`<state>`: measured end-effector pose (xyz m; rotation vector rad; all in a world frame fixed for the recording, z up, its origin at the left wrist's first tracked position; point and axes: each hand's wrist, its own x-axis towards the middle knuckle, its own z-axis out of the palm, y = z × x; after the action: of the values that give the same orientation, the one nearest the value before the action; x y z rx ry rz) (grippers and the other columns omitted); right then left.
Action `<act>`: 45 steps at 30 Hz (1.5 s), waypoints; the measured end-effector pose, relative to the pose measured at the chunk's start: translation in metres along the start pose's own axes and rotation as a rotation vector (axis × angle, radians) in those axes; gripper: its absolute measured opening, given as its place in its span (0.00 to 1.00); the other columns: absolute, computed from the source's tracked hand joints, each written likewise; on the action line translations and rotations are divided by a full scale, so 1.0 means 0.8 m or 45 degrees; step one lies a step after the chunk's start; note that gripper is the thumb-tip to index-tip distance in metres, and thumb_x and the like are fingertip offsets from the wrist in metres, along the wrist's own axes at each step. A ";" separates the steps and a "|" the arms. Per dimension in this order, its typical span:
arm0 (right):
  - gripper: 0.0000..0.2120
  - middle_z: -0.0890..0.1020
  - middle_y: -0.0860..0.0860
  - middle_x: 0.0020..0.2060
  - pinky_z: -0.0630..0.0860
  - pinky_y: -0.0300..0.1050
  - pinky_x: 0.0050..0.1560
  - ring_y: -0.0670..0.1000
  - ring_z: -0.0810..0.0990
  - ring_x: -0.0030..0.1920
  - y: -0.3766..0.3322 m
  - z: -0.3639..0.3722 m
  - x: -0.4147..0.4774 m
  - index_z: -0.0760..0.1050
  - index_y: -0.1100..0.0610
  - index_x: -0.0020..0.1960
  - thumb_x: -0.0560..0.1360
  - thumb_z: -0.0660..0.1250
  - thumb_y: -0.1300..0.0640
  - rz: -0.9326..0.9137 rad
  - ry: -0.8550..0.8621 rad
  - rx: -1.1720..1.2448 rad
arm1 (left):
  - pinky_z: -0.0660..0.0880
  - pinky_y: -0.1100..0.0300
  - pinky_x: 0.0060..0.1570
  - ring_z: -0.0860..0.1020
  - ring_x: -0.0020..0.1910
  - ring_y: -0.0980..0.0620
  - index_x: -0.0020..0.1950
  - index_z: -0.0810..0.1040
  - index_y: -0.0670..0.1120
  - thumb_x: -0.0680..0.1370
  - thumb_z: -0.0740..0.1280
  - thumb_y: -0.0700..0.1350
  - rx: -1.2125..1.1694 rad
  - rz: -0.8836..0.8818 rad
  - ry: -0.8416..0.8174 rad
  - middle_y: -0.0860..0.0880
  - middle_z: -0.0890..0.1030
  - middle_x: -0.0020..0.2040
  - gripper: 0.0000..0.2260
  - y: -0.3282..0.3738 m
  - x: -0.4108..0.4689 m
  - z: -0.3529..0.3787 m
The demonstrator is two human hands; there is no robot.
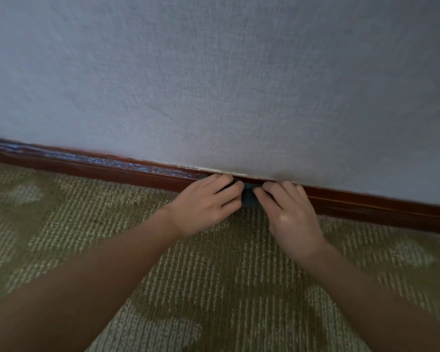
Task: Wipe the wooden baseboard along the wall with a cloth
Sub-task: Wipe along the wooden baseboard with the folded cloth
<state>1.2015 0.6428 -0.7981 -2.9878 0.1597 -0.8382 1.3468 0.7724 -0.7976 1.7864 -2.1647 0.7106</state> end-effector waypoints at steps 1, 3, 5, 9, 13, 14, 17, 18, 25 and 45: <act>0.13 0.81 0.61 0.42 0.65 0.48 0.44 0.56 0.70 0.44 0.006 -0.005 -0.004 0.80 0.69 0.49 0.74 0.56 0.69 -0.001 -0.008 -0.008 | 0.70 0.55 0.50 0.73 0.50 0.44 0.46 0.82 0.37 0.77 0.61 0.35 -0.019 -0.039 0.032 0.40 0.82 0.48 0.10 0.006 0.005 0.003; 0.14 0.81 0.61 0.43 0.64 0.48 0.42 0.57 0.69 0.44 0.023 -0.016 -0.013 0.80 0.69 0.49 0.74 0.56 0.69 -0.017 -0.033 -0.038 | 0.75 0.54 0.50 0.79 0.48 0.43 0.48 0.82 0.35 0.76 0.63 0.34 -0.069 -0.078 0.068 0.39 0.82 0.47 0.09 0.020 0.017 0.008; 0.14 0.81 0.62 0.43 0.63 0.48 0.41 0.57 0.69 0.44 0.035 -0.023 -0.020 0.79 0.70 0.49 0.74 0.56 0.69 -0.047 -0.062 -0.075 | 0.77 0.54 0.46 0.81 0.45 0.44 0.48 0.82 0.34 0.75 0.64 0.34 -0.110 -0.073 0.069 0.40 0.83 0.46 0.08 0.028 0.028 0.011; 0.15 0.81 0.62 0.43 0.63 0.48 0.41 0.57 0.69 0.45 0.021 -0.016 -0.019 0.79 0.70 0.49 0.71 0.56 0.70 0.100 -0.023 0.001 | 0.78 0.56 0.43 0.81 0.42 0.45 0.49 0.82 0.34 0.74 0.64 0.33 -0.137 -0.042 -0.003 0.39 0.82 0.45 0.08 0.020 0.028 0.004; 0.15 0.81 0.62 0.42 0.64 0.48 0.42 0.58 0.70 0.45 0.002 -0.007 -0.004 0.79 0.71 0.49 0.72 0.55 0.68 0.065 -0.017 0.036 | 0.78 0.53 0.44 0.81 0.41 0.42 0.48 0.82 0.33 0.75 0.62 0.33 -0.061 -0.039 -0.094 0.38 0.82 0.45 0.09 0.009 0.012 -0.008; 0.15 0.80 0.61 0.42 0.64 0.48 0.42 0.58 0.72 0.44 0.000 -0.007 0.000 0.79 0.70 0.49 0.72 0.55 0.67 0.039 -0.028 0.036 | 0.79 0.53 0.43 0.81 0.41 0.42 0.47 0.82 0.33 0.76 0.61 0.33 -0.039 -0.041 -0.107 0.38 0.82 0.44 0.09 0.007 0.009 -0.010; 0.15 0.81 0.61 0.42 0.67 0.49 0.41 0.59 0.76 0.43 -0.002 -0.011 0.002 0.79 0.69 0.49 0.72 0.55 0.67 0.029 -0.044 0.006 | 0.74 0.50 0.42 0.78 0.42 0.42 0.46 0.82 0.33 0.78 0.59 0.34 -0.003 -0.068 -0.089 0.39 0.82 0.44 0.12 0.010 0.008 -0.012; 0.16 0.81 0.61 0.43 0.66 0.49 0.42 0.59 0.74 0.45 -0.001 -0.013 -0.001 0.79 0.68 0.49 0.71 0.54 0.67 0.036 -0.048 0.000 | 0.73 0.50 0.42 0.76 0.43 0.42 0.45 0.82 0.33 0.78 0.59 0.34 0.001 -0.088 -0.070 0.39 0.82 0.44 0.12 0.015 0.013 -0.011; 0.20 0.80 0.64 0.43 0.77 0.52 0.34 0.64 0.78 0.40 0.001 -0.024 -0.014 0.79 0.70 0.49 0.67 0.52 0.68 0.215 -0.103 -0.006 | 0.78 0.54 0.40 0.81 0.41 0.44 0.45 0.82 0.35 0.76 0.62 0.34 -0.055 -0.044 -0.016 0.41 0.83 0.43 0.09 0.029 0.033 -0.002; 0.11 0.79 0.61 0.35 0.74 0.45 0.30 0.58 0.78 0.33 -0.009 -0.014 0.006 0.80 0.69 0.44 0.66 0.62 0.70 -0.034 -0.241 -0.058 | 0.74 0.55 0.45 0.75 0.42 0.45 0.44 0.83 0.39 0.78 0.59 0.36 0.034 -0.002 -0.008 0.45 0.82 0.43 0.13 0.005 -0.002 -0.002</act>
<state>1.2004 0.6498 -0.7854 -3.0960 0.1353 -0.5561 1.3430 0.7754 -0.7981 1.8057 -2.1672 0.7383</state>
